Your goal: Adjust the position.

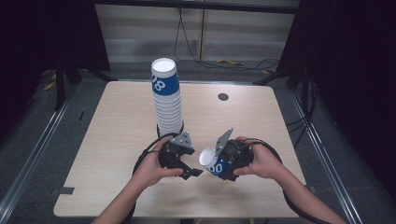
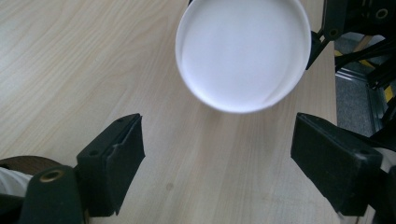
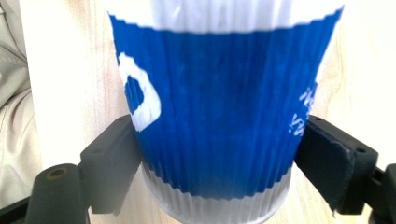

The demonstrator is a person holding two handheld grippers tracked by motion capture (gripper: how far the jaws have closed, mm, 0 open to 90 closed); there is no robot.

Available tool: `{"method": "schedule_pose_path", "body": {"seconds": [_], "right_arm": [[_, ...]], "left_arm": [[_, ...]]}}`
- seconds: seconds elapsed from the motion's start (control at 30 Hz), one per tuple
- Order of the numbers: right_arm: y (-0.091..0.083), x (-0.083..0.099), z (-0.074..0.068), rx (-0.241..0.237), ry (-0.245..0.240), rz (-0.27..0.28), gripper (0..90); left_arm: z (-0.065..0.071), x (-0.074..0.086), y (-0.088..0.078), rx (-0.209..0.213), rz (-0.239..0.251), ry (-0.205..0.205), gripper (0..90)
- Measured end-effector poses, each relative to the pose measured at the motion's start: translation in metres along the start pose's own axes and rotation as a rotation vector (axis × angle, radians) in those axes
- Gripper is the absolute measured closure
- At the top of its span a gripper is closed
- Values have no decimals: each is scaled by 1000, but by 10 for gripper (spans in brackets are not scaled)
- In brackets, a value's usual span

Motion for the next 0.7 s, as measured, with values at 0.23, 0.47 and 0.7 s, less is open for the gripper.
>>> {"method": "schedule_pose_path", "body": {"seconds": [0.23,0.47,0.7], "right_arm": [[-2,-7,-2,-3,-12,-14,179],[-2,-7,-1,8,-12,9,238],[-10,-8,0,20,-15,38,247]], "left_arm": [[1,0,2,1,-8,6,170],[-3,6,13,-6,-48,17,180],[-6,9,18,-36,-71,19,174]]}}
Point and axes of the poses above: each handheld gripper's, and its own axes: y roughly forward along the jaws, x roughly out of its underside, z roughly to its right, the point moved 1 cm from there along y, roughly forward along the jaws, and after that the axes turned 8 degrees about -z, right-handed, at the moved point
